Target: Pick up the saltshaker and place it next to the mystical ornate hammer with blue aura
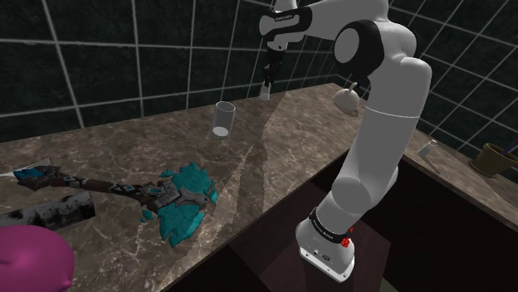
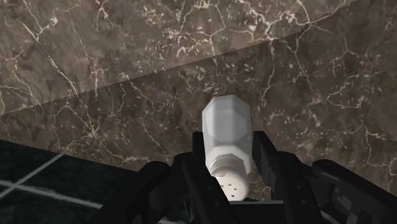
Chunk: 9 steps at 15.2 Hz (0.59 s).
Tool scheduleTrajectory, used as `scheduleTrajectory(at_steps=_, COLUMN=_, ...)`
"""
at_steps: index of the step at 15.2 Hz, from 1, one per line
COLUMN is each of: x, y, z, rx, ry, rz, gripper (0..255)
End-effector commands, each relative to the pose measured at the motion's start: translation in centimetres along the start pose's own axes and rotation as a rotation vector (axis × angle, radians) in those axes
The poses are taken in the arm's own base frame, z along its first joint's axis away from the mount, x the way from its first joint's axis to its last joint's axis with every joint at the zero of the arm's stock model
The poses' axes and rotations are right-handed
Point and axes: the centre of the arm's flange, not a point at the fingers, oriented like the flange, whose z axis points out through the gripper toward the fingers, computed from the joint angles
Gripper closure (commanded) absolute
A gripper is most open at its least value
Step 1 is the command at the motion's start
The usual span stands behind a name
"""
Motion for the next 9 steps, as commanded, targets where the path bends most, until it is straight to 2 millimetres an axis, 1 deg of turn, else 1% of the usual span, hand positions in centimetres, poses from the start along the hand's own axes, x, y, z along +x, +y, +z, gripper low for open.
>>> scheduleTrajectory(at_steps=1, x=0.0, y=0.1, z=-1.1, rx=0.000, ry=0.000, rz=0.000, gripper=255)
scheduleTrajectory(at_steps=9, x=-0.3, y=0.6, z=-5.3, rx=0.000, ry=0.000, rz=0.000, gripper=255)
